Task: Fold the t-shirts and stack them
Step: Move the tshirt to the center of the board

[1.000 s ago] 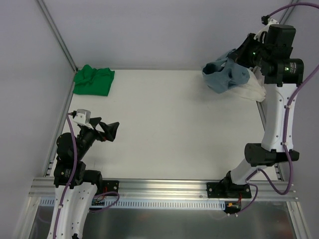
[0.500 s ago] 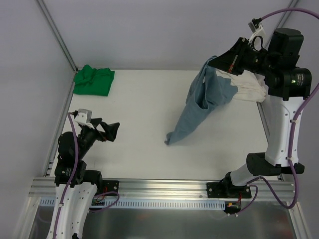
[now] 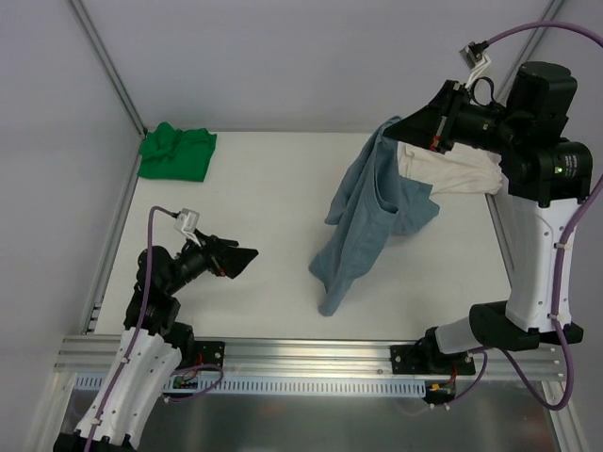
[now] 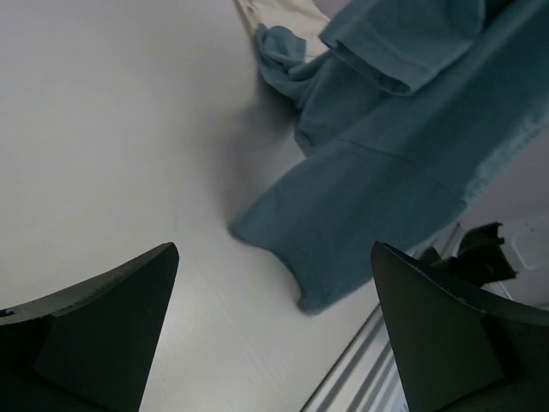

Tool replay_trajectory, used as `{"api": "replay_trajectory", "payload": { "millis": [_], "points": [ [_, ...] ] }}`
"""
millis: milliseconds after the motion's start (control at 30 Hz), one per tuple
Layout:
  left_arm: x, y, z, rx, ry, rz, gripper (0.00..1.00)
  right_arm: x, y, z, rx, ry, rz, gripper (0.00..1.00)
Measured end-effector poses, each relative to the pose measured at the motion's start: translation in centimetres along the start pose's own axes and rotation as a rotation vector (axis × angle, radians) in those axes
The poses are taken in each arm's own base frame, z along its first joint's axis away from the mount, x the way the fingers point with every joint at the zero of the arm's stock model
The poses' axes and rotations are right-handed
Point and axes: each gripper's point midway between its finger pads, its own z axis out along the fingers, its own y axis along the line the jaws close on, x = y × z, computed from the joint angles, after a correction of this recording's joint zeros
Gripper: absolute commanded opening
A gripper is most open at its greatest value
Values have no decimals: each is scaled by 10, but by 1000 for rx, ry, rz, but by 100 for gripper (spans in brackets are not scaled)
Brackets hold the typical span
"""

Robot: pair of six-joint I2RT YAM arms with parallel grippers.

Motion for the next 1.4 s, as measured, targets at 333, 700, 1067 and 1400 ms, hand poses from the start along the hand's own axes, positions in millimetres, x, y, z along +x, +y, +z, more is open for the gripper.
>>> {"api": "replay_trajectory", "payload": {
  "millis": [333, 700, 1067, 1400],
  "points": [
    [21, -97, 36, 345, 161, 72, 96, 54, -57, 39, 69, 181, 108, 0],
    [74, -162, 107, 365, 293, 255, 93, 112, -103, 74, 131, 326, 174, 1],
    [151, -208, 184, 72, 291, 663, 93, 110, -104, 77, 120, 325, 137, 1],
    [149, -155, 196, -474, 172, 885, 88, 115, -108, 78, 116, 340, 125, 1]
  ]
}}
